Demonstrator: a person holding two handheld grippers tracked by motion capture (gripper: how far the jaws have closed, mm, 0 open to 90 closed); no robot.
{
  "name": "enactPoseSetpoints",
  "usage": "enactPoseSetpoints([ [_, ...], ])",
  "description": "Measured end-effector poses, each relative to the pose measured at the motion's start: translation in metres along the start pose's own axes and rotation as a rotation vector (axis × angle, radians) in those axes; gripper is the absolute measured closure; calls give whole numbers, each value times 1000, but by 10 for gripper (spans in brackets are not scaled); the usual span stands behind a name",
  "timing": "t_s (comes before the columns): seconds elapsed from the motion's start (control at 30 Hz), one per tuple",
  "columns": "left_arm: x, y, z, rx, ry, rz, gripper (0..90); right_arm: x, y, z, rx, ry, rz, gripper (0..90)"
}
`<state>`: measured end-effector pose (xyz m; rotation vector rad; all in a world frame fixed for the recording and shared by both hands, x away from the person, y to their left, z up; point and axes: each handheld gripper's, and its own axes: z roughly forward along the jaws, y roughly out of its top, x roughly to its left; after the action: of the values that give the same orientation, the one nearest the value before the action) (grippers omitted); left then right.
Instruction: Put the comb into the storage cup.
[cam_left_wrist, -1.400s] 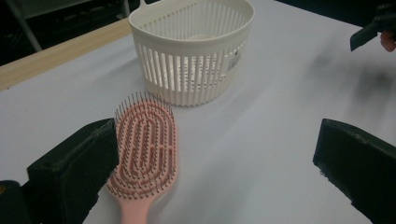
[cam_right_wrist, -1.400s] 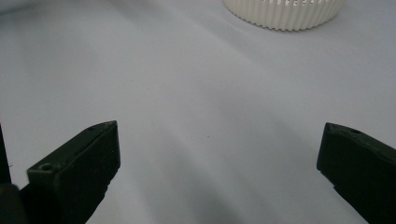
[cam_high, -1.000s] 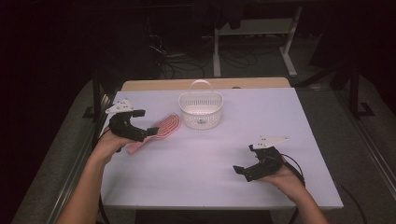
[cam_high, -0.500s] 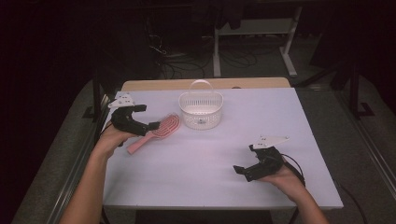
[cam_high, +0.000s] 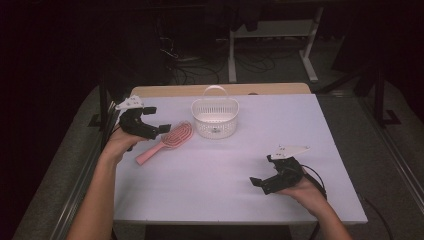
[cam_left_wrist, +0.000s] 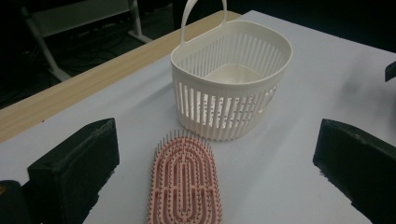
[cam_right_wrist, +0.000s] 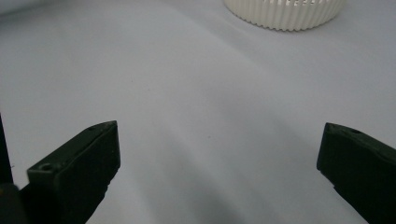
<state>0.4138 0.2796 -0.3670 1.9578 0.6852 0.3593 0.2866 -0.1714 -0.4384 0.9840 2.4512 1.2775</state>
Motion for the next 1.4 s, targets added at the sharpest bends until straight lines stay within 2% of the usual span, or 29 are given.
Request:
enactPoseSetpoints([
  [0.33, 14, -5, 2, 8, 24, -21, 2, 1, 0, -2, -6, 1, -1, 0],
  [0.63, 24, -6, 0, 17, 79, -25, 2, 0, 0, -1, 1, -1, -1, 0],
  [0.73, 26, -7, 0, 22, 83, -29, 2, 0, -1, -1, 1, -1, 1, 0],
  [1.03, 23, -5, -1, 53, 92, -12, 2, 0, -1, -1, 3, 4, 0, 0],
  [1.4, 22, -8, 4, 129, 108, 0, 1, 0, -1, -1, 0, 6, 2, 0],
])
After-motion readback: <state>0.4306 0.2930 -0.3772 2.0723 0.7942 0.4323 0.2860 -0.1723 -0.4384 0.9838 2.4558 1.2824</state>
